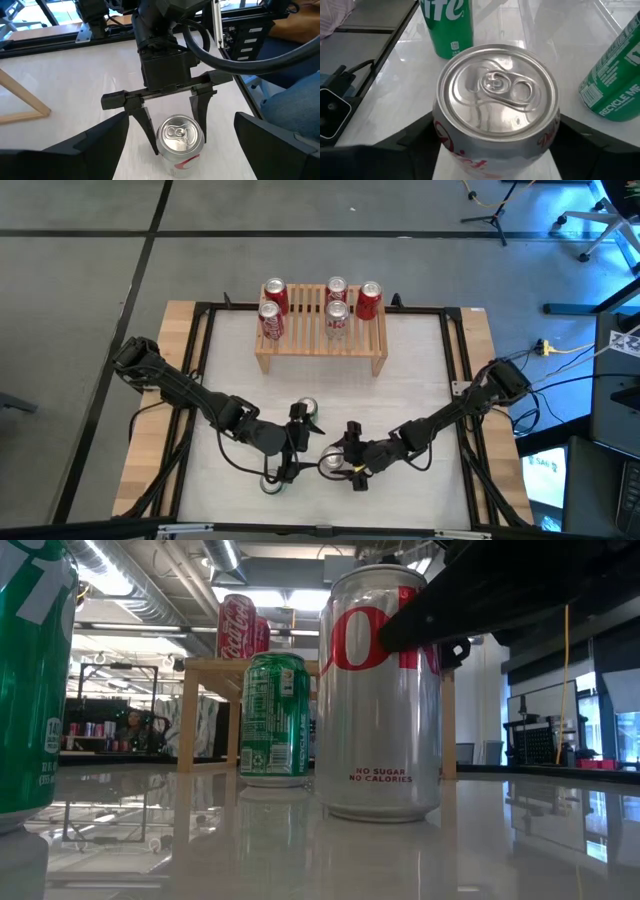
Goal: Place canned beverage on shelf
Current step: Put the red silver soda can on the shelf
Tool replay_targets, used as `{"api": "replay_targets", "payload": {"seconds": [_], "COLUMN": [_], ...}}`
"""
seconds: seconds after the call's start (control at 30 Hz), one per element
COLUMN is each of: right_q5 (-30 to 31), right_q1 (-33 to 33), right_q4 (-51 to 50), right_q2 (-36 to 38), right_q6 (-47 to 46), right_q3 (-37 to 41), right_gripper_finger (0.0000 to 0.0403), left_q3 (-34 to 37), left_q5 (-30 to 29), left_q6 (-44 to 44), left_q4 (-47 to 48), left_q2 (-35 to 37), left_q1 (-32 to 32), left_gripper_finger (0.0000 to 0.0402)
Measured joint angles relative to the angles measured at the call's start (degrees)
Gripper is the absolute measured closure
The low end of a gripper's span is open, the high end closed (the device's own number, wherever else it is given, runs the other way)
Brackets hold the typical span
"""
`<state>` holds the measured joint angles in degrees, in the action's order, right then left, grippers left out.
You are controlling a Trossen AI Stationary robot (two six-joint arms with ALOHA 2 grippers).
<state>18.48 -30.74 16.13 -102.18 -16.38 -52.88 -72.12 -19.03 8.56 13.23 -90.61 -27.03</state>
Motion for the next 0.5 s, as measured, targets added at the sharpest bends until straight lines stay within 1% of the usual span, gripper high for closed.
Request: {"api": "replay_targets", "payload": {"seconds": [0.03, 0.23, 0.37, 0.5], "right_q5": [0.0, -0.8, -3.3, -3.5], "right_q1": [0.0, 0.0, 0.0, 0.2], "right_q4": [0.0, -0.4, -0.5, -2.4], "right_q2": [0.0, 0.7, 3.6, 8.5], "right_q6": [0.0, 0.1, 0.1, 0.3], "right_q3": [0.0, 0.1, 0.2, 0.2], "right_gripper_finger": [0.0118, 0.0119, 0.0106, 0.0116], "left_q3": [0.0, 0.0, 0.0, 0.0], "left_q5": [0.0, 0.0, 0.0, 0.0], "left_q6": [0.0, 0.1, 0.0, 0.0], "left_q4": [0.0, 0.0, 0.0, 0.0], "left_q2": [0.0, 0.0, 0.0, 0.0], "left_q1": [0.0, 0.0, 0.0, 0.0], "left_gripper_finger": [0.0050, 0.0050, 0.0050, 0.0050]}}
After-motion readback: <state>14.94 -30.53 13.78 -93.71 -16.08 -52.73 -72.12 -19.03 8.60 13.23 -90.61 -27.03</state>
